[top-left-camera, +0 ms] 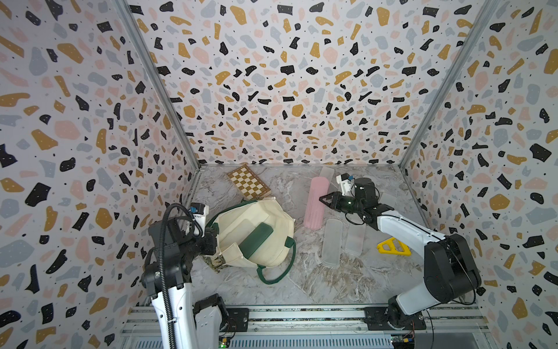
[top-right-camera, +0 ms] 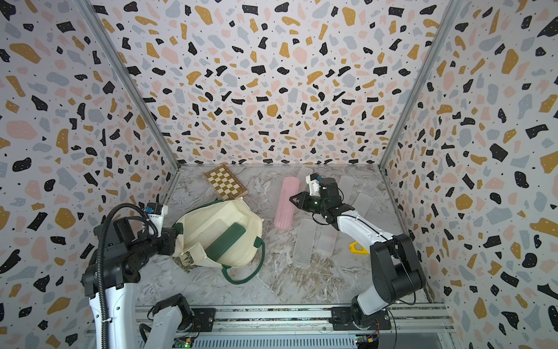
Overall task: Take out the pencil case from the canvas bag
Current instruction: Place the pencil case at the center of the board.
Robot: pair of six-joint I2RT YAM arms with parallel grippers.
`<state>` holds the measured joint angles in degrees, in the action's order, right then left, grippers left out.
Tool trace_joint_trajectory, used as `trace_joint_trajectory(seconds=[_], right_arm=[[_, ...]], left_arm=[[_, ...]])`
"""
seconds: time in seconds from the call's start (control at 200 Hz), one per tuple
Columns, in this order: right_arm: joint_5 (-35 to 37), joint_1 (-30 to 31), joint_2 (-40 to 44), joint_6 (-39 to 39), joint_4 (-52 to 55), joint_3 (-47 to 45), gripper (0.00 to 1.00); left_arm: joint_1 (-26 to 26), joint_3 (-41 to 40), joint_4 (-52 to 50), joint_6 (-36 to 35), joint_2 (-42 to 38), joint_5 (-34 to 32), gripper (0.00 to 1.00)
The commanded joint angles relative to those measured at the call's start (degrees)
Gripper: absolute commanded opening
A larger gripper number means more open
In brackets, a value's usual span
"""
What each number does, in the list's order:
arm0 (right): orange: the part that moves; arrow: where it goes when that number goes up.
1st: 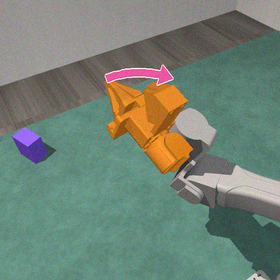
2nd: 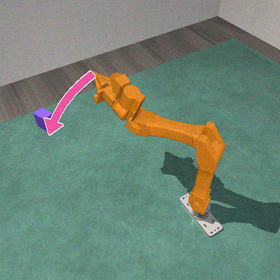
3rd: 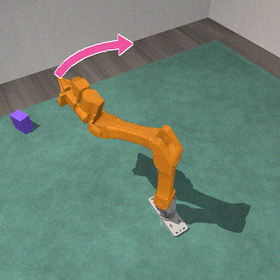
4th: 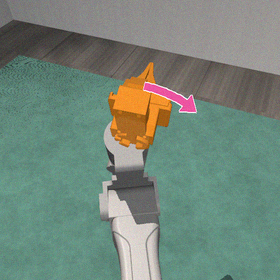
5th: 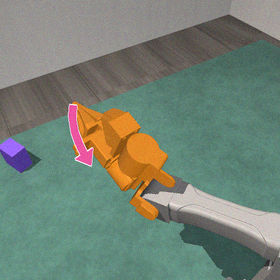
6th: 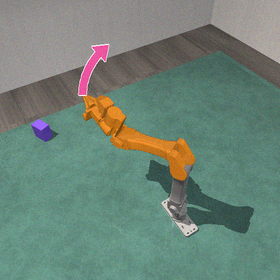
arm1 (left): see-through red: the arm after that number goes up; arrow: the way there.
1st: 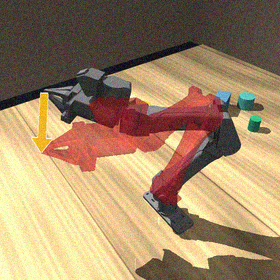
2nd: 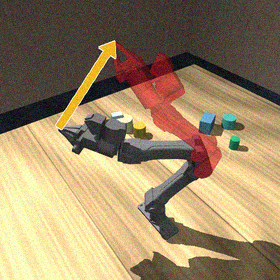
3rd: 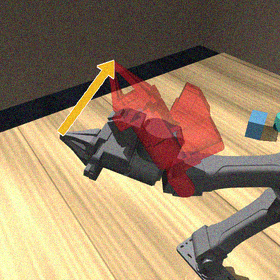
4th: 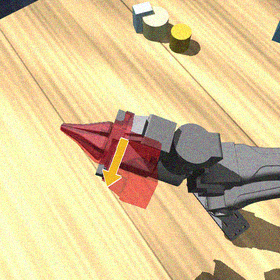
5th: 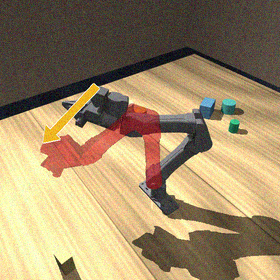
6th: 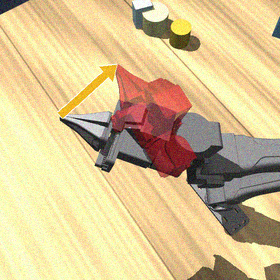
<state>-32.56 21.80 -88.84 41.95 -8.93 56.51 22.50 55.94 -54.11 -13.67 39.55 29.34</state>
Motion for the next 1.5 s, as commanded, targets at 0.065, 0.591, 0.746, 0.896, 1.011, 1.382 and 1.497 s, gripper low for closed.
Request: trace_joint_trajectory(seconds=[0.065, 0.591, 0.746, 0.896, 1.011, 1.382, 1.497], right_arm=[[1.0, 0.0, -3.2, -0.2, -0.3, 1.8, 0.10], [3.3, 0.2, -9.9, 5.3, -4.6, -1.3, 0.10], [4.2, 0.3, -11.4, 6.8, -3.9, -2.1, 0.10], [4.7, 1.4, -12.8, 7.8, -4.2, -2.2, 0.10], [5.6, 2.2, -14.1, 8.0, -3.0, -1.6, 0.11], [9.3, 2.5, -15.4, 9.4, 0.2, -1.1, 0.24], [9.9, 2.5, -14.8, 10.5, -0.3, -1.9, 0.32]], left_arm=[[0.5, -0.6, 1.4, 0.2, 0.1, 0.1, 0.00], [0.7, -1.0, 1.2, 0.2, 0.1, 0.2, 0.00], [0.7, -1.3, 1.1, 0.0, -0.5, 0.2, 0.00], [0.8, -1.9, 1.6, -0.1, -0.8, 0.5, 0.00], [0.8, -1.4, 0.9, 0.0, -0.9, 0.5, 0.00], [1.0, -2.6, 1.6, -0.3, -1.6, 2.0, 0.00], [1.0, -2.0, 1.1, -0.2, -1.4, 2.2, 0.00]])
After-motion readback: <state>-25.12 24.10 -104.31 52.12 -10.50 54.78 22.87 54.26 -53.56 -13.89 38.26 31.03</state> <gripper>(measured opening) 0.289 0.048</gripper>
